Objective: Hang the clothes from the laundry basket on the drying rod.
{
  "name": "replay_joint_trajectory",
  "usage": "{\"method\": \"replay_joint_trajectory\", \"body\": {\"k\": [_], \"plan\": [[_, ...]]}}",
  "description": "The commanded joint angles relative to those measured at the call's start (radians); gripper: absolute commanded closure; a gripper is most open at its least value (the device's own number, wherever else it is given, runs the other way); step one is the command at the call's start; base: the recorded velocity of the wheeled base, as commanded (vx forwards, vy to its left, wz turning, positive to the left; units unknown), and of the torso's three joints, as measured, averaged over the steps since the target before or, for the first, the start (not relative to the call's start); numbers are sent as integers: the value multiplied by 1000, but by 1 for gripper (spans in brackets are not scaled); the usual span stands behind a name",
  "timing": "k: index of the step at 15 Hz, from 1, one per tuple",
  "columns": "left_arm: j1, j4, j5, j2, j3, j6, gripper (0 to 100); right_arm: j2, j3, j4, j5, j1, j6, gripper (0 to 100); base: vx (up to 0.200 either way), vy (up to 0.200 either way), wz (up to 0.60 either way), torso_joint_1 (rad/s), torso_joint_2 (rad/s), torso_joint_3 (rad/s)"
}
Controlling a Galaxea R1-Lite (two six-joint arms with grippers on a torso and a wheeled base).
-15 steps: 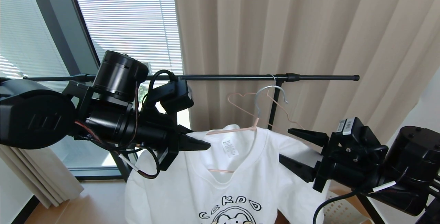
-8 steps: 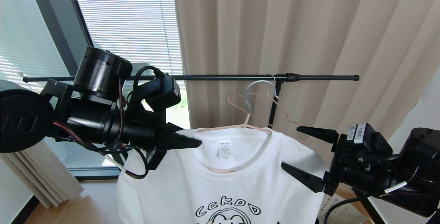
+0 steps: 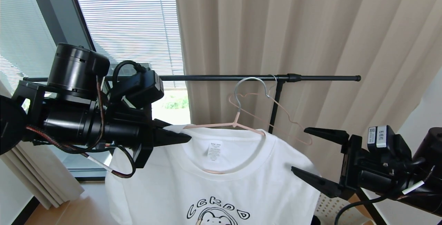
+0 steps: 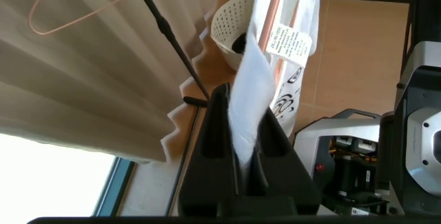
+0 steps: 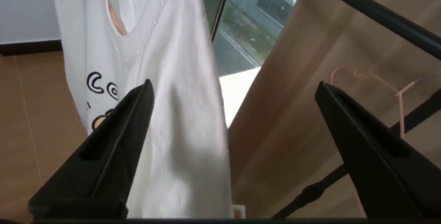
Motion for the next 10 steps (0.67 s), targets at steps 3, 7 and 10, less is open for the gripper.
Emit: {"method": "replay_joint_trajectory", "body": {"k": [3, 7, 10], "plan": [[28, 0, 0, -76, 43, -1, 100, 14, 7, 2, 204, -109, -2, 0, 0, 0, 0, 0, 0, 0], [61, 0, 0, -104, 59, -1, 100, 32, 33, 2, 247, -122, -7, 0, 0, 0, 0, 0, 0, 0], [89, -3, 0, -130, 60, -32, 100, 135, 36, 2, 247, -104, -104, 0, 0, 0, 0, 0, 0, 0]]}}
